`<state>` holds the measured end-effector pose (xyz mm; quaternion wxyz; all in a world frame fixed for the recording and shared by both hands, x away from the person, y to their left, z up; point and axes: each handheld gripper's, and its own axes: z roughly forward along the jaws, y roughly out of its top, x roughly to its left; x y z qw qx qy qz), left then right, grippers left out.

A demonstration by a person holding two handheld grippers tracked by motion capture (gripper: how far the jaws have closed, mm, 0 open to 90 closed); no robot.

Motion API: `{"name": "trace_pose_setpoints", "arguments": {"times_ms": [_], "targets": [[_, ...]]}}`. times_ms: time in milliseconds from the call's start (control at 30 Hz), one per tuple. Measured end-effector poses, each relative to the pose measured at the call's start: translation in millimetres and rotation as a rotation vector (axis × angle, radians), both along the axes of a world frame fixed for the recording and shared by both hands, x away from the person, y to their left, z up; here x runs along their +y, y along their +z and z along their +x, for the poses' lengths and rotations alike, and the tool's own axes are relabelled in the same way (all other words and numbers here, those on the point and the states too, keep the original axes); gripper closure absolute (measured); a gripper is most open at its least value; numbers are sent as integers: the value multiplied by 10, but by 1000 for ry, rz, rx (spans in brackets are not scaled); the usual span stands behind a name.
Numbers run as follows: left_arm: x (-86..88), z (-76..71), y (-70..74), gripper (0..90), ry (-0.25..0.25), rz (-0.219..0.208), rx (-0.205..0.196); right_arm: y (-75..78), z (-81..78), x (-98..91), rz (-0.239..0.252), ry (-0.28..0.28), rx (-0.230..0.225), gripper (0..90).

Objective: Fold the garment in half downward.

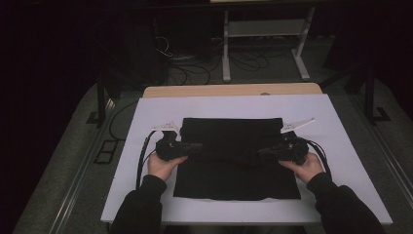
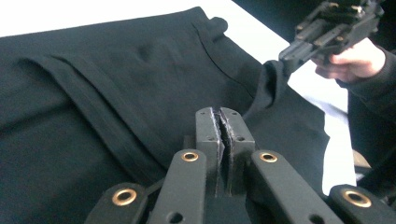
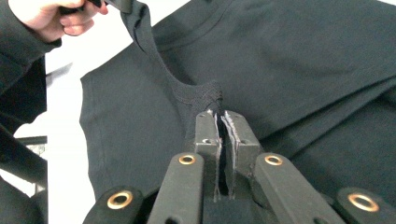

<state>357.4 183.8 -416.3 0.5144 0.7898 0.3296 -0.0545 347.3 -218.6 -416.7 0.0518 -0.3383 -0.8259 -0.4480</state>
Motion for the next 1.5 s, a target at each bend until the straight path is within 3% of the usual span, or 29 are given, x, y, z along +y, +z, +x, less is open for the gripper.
{"name": "trace_pose_setpoints", "arguments": {"times_ms": [300,500,800,1000,1367,1500], "targets": [[-21,-86,-61,855,-30,-3,42,-76,-133,39,-21,39,27,834],[-63,-191,-94,855,-66,27,51,-79,-238,39,-25,59,30,833],[-92,-310,-101,856,-102,39,62,-42,-361,-26,-22,46,35,833],[-111,-369,-102,855,-182,92,80,-71,-424,-32,-38,59,54,833],[-129,-489,-111,855,-224,143,86,-69,-566,15,-57,107,58,832],[-119,-527,-96,855,-231,138,82,-58,-604,25,-59,121,58,831]]}}
